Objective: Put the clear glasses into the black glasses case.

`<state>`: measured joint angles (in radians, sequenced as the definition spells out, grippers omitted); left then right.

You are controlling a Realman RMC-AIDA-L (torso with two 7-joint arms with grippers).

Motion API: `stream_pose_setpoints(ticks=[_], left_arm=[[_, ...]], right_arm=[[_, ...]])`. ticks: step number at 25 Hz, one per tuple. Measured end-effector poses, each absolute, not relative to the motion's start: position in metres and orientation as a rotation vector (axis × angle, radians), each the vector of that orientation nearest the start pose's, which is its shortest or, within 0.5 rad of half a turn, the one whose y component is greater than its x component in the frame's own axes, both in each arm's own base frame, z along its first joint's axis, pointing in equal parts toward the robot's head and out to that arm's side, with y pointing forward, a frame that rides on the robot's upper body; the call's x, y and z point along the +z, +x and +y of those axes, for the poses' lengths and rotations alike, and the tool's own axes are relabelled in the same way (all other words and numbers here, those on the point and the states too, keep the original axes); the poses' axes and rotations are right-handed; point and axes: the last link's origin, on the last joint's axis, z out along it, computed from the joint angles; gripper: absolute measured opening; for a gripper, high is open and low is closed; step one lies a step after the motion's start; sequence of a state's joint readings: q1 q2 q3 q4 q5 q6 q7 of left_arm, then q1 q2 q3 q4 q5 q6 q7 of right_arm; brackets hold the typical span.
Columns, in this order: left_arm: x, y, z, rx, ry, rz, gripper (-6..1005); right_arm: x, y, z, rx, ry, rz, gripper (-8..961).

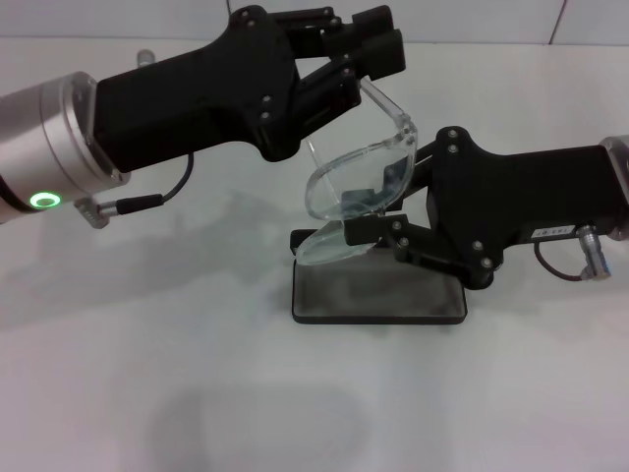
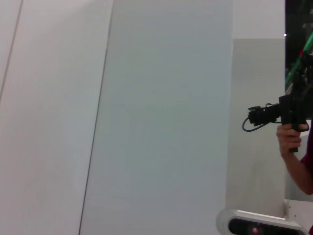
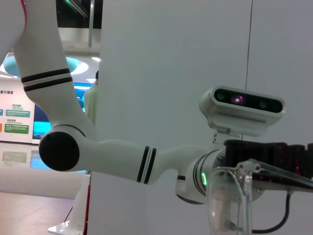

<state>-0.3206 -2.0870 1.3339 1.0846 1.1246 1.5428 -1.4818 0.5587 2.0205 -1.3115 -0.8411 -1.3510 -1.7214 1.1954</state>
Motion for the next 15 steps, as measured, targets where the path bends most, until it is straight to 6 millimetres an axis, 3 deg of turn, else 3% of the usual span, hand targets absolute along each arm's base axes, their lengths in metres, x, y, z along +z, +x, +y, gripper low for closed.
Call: stream_pose_setpoints(ticks=[15], left_arm=[[0.0199, -0.1410, 0.2972, -1.390, -2.688, -0.221, 189]], right_arm=[[0.0029, 0.1436, 0.3098, 1.198, -2.931, -0.253, 106]])
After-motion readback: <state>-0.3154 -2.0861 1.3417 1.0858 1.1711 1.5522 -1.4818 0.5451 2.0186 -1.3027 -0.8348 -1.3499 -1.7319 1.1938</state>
